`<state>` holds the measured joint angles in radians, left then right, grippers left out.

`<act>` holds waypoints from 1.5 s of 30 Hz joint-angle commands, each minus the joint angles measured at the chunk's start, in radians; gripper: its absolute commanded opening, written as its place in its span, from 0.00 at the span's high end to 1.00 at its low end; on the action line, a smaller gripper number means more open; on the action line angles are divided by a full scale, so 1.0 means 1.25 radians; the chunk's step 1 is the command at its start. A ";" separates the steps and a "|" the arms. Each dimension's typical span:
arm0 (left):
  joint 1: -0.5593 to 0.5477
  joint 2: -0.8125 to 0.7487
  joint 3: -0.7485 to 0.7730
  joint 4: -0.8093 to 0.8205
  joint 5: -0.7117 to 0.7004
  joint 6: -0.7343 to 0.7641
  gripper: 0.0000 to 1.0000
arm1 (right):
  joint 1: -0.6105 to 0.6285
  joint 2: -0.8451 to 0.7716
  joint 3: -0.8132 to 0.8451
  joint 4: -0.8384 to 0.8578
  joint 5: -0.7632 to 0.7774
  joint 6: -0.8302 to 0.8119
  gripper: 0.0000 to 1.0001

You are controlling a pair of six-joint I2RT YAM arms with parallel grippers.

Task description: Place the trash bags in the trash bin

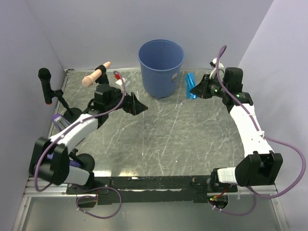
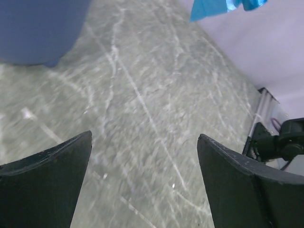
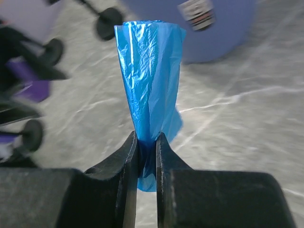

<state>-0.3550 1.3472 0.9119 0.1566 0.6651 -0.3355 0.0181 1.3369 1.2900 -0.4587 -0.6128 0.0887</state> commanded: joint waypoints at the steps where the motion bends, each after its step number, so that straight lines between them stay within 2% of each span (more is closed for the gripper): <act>1: -0.045 0.066 0.046 0.216 0.097 -0.057 0.03 | 0.004 0.004 -0.064 0.061 -0.197 0.081 1.00; 6: -0.093 0.132 0.084 0.320 0.159 -0.094 0.01 | 0.006 -0.010 -0.074 0.093 -0.364 0.047 1.00; 11: -0.112 0.187 0.061 0.514 0.203 -0.198 0.01 | 0.006 -0.015 -0.062 0.059 -0.414 -0.054 1.00; 15: -0.137 0.279 0.116 0.579 0.231 -0.271 0.01 | 0.006 0.001 -0.048 0.038 -0.467 -0.096 1.00; 23: -0.184 0.391 0.196 0.638 0.252 -0.286 0.01 | 0.006 -0.006 -0.066 0.063 -0.457 -0.072 1.00; 27: -0.202 0.430 0.221 0.672 0.251 -0.302 0.01 | 0.008 -0.010 -0.066 0.049 -0.447 -0.051 1.00; 33: -0.213 0.506 0.300 0.691 0.262 -0.306 0.02 | 0.009 -0.002 -0.043 -0.005 -0.452 -0.089 1.00; 36: -0.212 0.527 0.329 0.691 0.270 -0.297 0.11 | 0.009 0.003 -0.034 -0.024 -0.449 -0.105 1.00; 38: -0.212 0.534 0.333 0.692 0.280 -0.294 0.21 | 0.008 0.004 -0.038 -0.021 -0.447 -0.100 1.00; 39: -0.212 0.535 0.332 0.693 0.286 -0.297 0.29 | 0.008 0.005 -0.038 -0.016 -0.446 -0.099 1.00; 45: -0.212 0.527 0.301 0.713 0.321 -0.300 0.87 | 0.009 0.020 -0.048 0.009 -0.441 -0.077 1.00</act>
<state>-0.6167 2.0159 1.2884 0.9695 1.0088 -0.7097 0.0238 1.3506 1.1965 -0.4911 -1.1446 -0.0048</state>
